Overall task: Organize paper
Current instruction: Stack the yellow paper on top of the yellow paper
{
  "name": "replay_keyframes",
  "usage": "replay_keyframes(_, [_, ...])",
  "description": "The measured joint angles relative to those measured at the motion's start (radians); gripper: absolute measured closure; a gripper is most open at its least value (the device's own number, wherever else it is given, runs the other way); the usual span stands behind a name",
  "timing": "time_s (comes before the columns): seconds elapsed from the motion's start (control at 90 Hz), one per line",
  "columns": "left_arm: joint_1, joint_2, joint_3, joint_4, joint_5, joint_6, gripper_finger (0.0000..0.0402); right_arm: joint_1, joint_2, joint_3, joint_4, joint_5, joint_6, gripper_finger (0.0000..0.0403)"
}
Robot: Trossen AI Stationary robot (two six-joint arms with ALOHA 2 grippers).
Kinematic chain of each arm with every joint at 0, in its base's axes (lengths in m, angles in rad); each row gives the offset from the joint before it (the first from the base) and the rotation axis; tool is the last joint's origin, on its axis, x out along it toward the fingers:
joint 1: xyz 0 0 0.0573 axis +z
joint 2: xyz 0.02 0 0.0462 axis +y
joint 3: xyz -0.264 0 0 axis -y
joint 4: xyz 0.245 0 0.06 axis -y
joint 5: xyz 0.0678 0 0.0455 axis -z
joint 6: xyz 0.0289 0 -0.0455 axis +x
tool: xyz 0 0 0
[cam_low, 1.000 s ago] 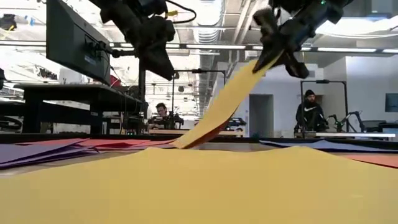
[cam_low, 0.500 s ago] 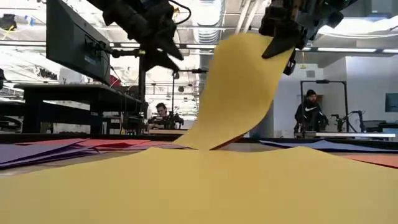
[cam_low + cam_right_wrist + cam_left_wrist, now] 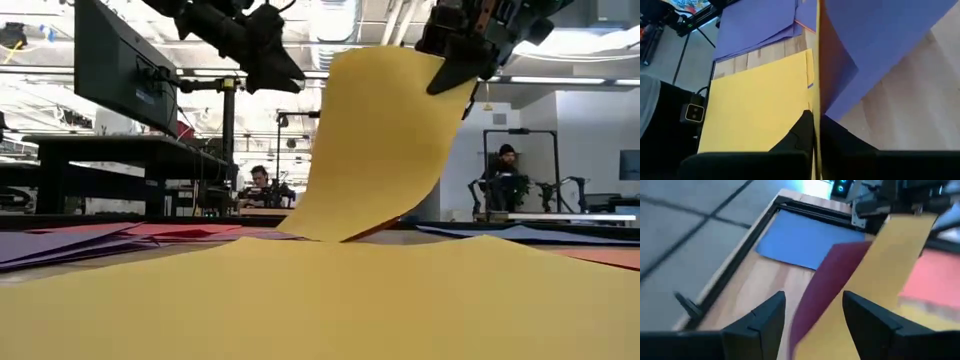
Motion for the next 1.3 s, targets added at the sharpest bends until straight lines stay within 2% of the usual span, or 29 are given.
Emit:
replay_keyframes(0.122, [-0.025,0.017,-0.006,0.029,0.012,0.089,0.0221,0.000,0.000,0.000,0.001,0.000,0.002,0.0403])
replay_keyframes(0.211, [-0.027,0.039,-0.008,0.044,-0.021,0.126,0.0221,0.004,0.000,0.000,-0.001,0.003,0.002,0.0403])
replay_keyframes(0.578, [-0.024,0.143,-0.008,0.225,-0.021,0.170,0.0221,0.019,0.001,-0.001,-0.026,0.004,0.002,0.0403])
replay_keyframes(0.722, [-0.033,0.146,-0.008,0.222,0.063,0.141,0.0221,0.019,0.001,-0.001,-0.034,0.004,0.005,0.0403])
replay_keyframes(0.833, [-0.041,0.145,-0.008,0.237,0.077,0.137,0.0221,0.017,0.001,-0.001,-0.034,0.004,0.002,0.0403])
replay_keyframes(0.967, [-0.042,0.145,-0.008,0.233,0.146,0.124,0.0221,0.009,0.001,-0.001,-0.036,0.004,-0.003,0.0403])
replay_keyframes(1.156, [-0.049,0.145,-0.008,0.222,0.149,0.102,0.0221,0.009,0.001,-0.001,-0.067,0.004,-0.006,0.0403])
replay_keyframes(1.3, [-0.052,0.120,-0.008,0.140,0.150,0.090,0.0221,0.004,0.001,-0.001,-0.087,0.004,-0.006,0.0403])
